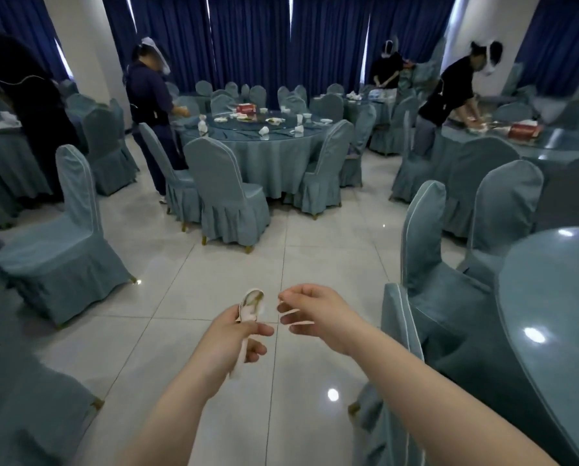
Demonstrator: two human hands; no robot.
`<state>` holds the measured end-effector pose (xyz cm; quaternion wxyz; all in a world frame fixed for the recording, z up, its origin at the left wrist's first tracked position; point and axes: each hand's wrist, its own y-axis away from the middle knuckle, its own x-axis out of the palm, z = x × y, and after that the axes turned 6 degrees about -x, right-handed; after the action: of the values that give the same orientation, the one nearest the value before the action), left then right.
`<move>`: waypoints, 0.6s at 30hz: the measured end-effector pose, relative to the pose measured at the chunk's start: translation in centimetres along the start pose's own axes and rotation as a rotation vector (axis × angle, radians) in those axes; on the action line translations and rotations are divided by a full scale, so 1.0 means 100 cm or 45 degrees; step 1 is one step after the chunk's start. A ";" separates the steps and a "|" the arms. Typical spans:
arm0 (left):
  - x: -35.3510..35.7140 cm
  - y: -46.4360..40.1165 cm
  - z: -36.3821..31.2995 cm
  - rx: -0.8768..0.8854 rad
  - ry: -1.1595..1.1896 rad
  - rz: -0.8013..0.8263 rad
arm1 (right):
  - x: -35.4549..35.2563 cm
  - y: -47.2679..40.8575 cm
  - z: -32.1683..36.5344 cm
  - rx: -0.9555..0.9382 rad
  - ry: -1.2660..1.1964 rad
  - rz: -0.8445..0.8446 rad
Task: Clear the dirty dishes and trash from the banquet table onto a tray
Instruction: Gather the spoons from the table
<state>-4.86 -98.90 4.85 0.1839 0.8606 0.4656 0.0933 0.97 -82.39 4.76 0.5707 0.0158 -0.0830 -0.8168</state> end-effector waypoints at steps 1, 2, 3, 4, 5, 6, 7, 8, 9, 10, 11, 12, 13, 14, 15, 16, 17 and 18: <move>-0.006 -0.023 -0.012 -0.001 0.030 0.033 | -0.008 -0.019 0.002 0.023 -0.037 -0.043; -0.012 -0.045 -0.021 -0.010 0.053 0.063 | -0.015 -0.036 0.004 0.034 -0.065 -0.092; -0.016 -0.073 -0.033 -0.016 0.063 0.107 | -0.024 -0.055 0.006 0.037 -0.092 -0.143; -0.019 -0.087 -0.042 -0.008 0.075 0.134 | -0.032 -0.063 0.007 0.040 -0.109 -0.177; -0.019 -0.102 -0.050 0.001 0.087 0.167 | -0.040 -0.071 0.008 0.038 -0.125 -0.214; -0.018 -0.126 -0.062 0.002 0.096 0.219 | -0.051 -0.084 0.009 0.030 -0.149 -0.267; -0.015 -0.150 -0.073 0.001 0.097 0.269 | -0.063 -0.096 0.011 0.022 -0.174 -0.325; -0.010 -0.173 -0.083 -0.005 0.097 0.319 | -0.077 -0.106 0.012 0.017 -0.196 -0.382; -0.002 -0.195 -0.093 -0.017 0.096 0.373 | -0.092 -0.114 0.015 0.017 -0.212 -0.433; 0.008 -0.216 -0.104 -0.028 0.094 0.436 | -0.108 -0.121 0.017 0.012 -0.220 -0.482; 0.020 -0.237 -0.114 -0.032 0.083 0.506 | -0.126 -0.127 0.019 0.002 -0.228 -0.534; 0.033 -0.258 -0.123 -0.027 0.059 0.570 | -0.143 -0.135 0.021 -0.014 -0.231 -0.589; 0.048 -0.279 -0.134 -0.020 0.031 0.626 | -0.162 -0.143 0.024 -0.038 -0.235 -0.647; 0.065 -0.300 -0.145 -0.012 0.006 0.673 | -0.180 -0.152 0.027 -0.065 -0.239 -0.709; 0.083 -0.320 -0.155 -0.002 -0.013 0.714 | -0.199 -0.160 0.029 -0.091 -0.244 -0.771; 0.102 -0.339 -0.165 0.010 -0.017 0.751 | -0.218 -0.170 0.031 -0.115 -0.256 -0.832; 0.121 -0.358 -0.175 0.018 -0.010 0.782 | -0.238 -0.180 0.032 -0.137 -0.273 -0.888; 0.141 -0.376 -0.185 0.012 0.006 0.806 | -0.258 -0.190 0.034 -0.153 -0.292 -0.934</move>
<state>-32.06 -64.12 6.46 0.1404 0.9634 0.1755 0.1458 -8.13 -51.51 3.40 0.2275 -0.0803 -0.0873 -0.9665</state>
